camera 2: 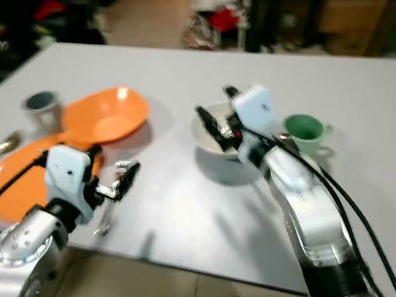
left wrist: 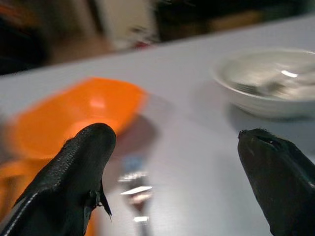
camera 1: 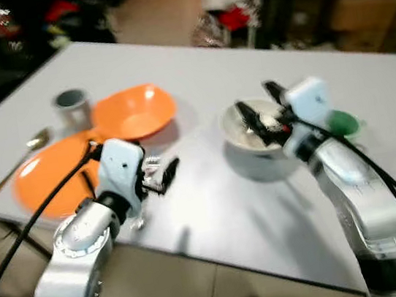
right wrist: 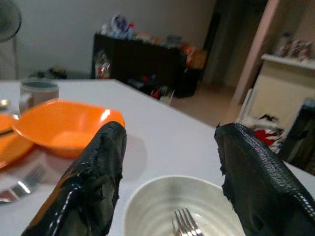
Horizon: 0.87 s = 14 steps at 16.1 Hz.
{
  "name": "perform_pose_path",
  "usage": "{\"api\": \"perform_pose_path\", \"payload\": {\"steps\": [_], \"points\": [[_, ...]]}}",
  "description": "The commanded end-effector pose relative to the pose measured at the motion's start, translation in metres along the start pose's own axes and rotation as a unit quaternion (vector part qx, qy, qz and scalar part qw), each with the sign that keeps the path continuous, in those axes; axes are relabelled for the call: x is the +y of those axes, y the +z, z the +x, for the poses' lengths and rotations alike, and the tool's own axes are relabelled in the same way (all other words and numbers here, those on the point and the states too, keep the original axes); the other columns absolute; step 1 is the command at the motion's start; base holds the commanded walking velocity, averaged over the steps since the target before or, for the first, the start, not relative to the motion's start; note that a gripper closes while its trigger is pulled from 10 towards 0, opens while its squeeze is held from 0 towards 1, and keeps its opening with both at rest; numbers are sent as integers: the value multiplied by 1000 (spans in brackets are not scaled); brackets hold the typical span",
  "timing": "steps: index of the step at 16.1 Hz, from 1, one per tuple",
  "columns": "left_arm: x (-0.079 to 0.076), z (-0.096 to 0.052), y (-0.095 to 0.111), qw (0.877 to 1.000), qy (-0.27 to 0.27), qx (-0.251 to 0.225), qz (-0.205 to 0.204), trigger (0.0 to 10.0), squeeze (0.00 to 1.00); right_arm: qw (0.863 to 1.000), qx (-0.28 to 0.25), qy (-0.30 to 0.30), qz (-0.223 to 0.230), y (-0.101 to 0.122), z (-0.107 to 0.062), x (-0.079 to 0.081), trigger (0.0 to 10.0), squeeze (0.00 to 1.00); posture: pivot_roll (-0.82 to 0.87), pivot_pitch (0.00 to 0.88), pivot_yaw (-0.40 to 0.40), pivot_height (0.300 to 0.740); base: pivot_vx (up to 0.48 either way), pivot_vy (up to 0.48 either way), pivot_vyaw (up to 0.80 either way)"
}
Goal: Setting the table
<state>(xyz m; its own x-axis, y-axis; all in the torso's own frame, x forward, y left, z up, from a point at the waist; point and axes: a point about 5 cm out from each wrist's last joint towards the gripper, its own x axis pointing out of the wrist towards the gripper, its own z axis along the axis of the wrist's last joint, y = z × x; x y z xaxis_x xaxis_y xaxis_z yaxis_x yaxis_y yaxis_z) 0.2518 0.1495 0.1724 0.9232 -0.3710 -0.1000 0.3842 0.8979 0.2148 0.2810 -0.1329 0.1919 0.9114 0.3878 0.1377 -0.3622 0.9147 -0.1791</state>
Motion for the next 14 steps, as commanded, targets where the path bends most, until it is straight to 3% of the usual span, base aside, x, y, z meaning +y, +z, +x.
{"api": "perform_pose_path", "payload": {"steps": [1, 2, 3, 4, 7, 8, 9, 11, 12, 14], "points": [[4, -1, 4, 999, 33, -20, 16, 10000, 0, 1000, -15, -23, -1, 10, -4, -2, 10000, 1000, 34, 0, 29, 740, 0, 0, 800], [14, 1, 11, 993, 103, -65, 3, 10000, 0, 998, -2, -54, -17, 5, -21, -5, 10000, 1000, 28, 0, 32, 740, 0, 0, 800], [16, 1, 14, 989, 125, -75, -21, 10000, 98, 997, 8, -69, -14, 2, -27, -9, 10000, 1000, 35, 0, 24, 740, 0, 0, 800], [19, -1, 16, 986, 139, -84, -22, 10000, 82, 997, 14, -80, -14, 0, -31, -12, 10000, 1000, 38, 0, 19, 740, 0, 0, 800], [25, -2, 9, 985, 155, -73, -4, 10000, 75, 992, 44, -117, 4, -10, -39, -20, 10000, 1000, 47, 0, 23, 740, 0, 0, 800], [24, -3, 4, 987, 146, -57, -22, 10000, 216, 991, 56, -118, 12, -11, -40, -20, 10000, 1000, 54, 0, 15, 740, 0, 0, 800], [24, -5, 0, 988, 145, -46, -32, 10000, 224, 991, 58, -121, 21, -11, -40, -20, 10000, 1000, 60, 0, 13, 740, 0, 0, 800], [30, -7, -4, 985, 169, -38, 3, 10000, 137, 990, 48, -126, 42, -11, -35, -14, 10000, 1000, 61, 0, 19, 740, 0, 0, 800], [31, -5, -4, 987, 158, -34, 9, 10000, 35, 989, 51, -131, 46, -13, -34, -11, 10000, 1000, 61, 0, 19, 740, 0, 0, 800], [32, -3, -6, 989, 143, -26, -2, 10000, 0, 988, 60, -135, 48, -17, -33, -7, 10000, 1000, 59, 0, 21, 740, 0, 0, 800]]}}
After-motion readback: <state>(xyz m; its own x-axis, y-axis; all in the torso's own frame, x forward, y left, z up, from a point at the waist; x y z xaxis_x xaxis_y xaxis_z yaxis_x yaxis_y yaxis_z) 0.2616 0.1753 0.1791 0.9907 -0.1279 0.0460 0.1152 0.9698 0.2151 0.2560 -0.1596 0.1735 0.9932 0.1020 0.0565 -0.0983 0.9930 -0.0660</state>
